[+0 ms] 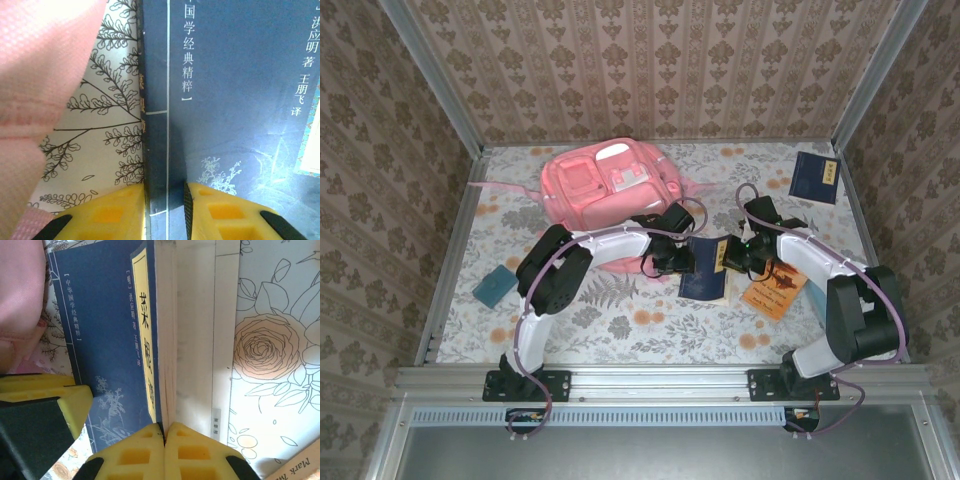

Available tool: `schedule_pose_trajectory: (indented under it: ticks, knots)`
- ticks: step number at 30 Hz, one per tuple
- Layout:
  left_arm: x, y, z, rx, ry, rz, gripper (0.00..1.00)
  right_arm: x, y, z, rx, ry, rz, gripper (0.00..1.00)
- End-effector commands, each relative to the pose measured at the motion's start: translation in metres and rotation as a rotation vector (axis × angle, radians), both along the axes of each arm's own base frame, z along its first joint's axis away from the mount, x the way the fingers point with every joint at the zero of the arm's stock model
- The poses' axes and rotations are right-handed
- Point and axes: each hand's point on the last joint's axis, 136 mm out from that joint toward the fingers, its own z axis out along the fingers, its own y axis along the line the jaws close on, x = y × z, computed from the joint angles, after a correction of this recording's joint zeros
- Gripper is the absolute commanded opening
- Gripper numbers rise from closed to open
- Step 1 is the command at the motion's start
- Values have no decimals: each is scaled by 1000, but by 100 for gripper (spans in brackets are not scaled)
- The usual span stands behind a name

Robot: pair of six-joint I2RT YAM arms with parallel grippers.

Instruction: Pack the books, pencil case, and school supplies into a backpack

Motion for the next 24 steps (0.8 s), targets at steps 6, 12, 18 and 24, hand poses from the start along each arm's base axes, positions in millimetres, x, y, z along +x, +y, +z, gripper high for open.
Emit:
schedule_pose_trajectory:
  ticks: [6,12,18,24]
  knots:
    - [19,-5,44,-78,-93,-55,42,4,8,32,8,-88,21,0]
    - [41,-4,120,-246,-199,-50,65,14,9,94,78,-309,23,0]
    - [58,27,170,-371,-277,3,83,16,25,156,201,-472,85,0]
    - [63,69,197,-503,-345,40,100,15,59,203,421,-554,200,0]
